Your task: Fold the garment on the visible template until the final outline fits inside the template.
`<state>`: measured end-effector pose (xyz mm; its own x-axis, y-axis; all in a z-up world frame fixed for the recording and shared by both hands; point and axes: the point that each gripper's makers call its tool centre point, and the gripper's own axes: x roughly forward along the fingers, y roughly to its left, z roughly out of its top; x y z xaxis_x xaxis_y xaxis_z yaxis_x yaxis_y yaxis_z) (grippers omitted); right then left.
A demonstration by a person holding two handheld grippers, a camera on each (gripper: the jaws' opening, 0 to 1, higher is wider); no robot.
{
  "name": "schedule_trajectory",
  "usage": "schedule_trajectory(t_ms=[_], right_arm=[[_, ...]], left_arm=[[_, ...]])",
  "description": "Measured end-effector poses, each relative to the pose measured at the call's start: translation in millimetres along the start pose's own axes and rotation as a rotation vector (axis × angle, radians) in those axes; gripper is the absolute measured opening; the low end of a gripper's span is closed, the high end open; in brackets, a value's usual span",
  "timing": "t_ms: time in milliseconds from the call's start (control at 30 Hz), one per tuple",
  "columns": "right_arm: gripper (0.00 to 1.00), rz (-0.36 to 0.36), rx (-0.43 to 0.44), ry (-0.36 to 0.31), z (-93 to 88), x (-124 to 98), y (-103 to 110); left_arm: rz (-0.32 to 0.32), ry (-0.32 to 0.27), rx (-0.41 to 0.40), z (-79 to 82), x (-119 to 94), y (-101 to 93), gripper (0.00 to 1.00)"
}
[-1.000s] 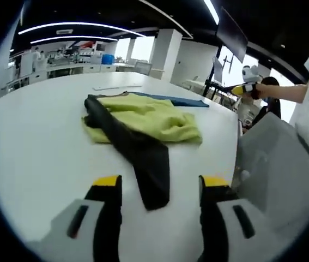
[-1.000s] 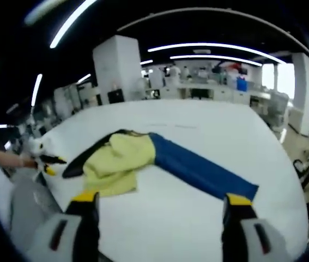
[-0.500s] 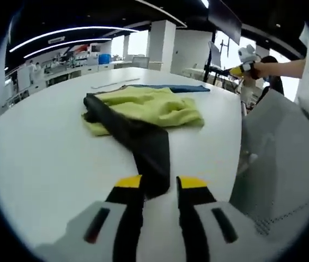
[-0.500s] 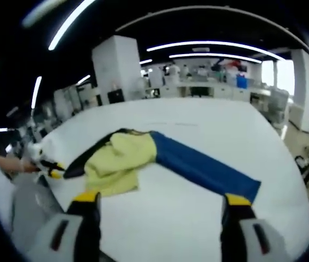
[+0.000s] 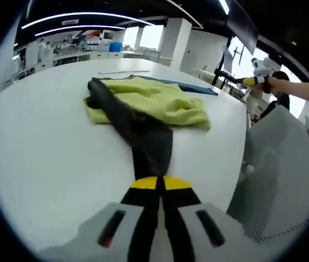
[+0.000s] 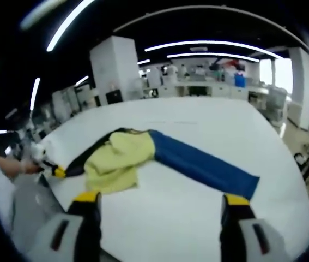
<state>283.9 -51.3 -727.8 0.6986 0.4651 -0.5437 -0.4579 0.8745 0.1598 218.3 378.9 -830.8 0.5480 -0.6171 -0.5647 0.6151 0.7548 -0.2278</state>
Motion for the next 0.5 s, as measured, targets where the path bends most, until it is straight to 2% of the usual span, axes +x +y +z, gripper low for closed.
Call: schedule_trajectory(t_ms=[100,167,200,367,433,500], right_arm=[[0.91,0.001,0.003,0.002,-1.4,0.6,1.7],[0.91,0.002,0.003,0.003,-1.9,1.0,2.0],[0.91,0.004,0.004,0.004,-2.1,1.3,2.3],[0.90,0.010,0.006,0.008,-2.7,3.0,4.6],[0.90,0.010,0.003,0.009,-1.9,3.7,5.1],[0.90,0.013,0.004,0.011,-1.5,4.7,5.6]], left_arm=[[0.016,-0.012,-0.006,11.9,-8.4,3.7,0.00],[0.029,-0.027,-0.014,12.3,-9.1,13.4,0.00],[0.041,-0.036,-0.017,19.9,-13.7,14.0,0.00],[0.134,-0.047,-0.024,47.4,-40.6,50.5,0.00],[0.156,-0.054,-0.019,56.3,-48.7,59.3,0.00],[0.172,-0.055,-0.019,62.8,-57.2,78.6,0.00]])
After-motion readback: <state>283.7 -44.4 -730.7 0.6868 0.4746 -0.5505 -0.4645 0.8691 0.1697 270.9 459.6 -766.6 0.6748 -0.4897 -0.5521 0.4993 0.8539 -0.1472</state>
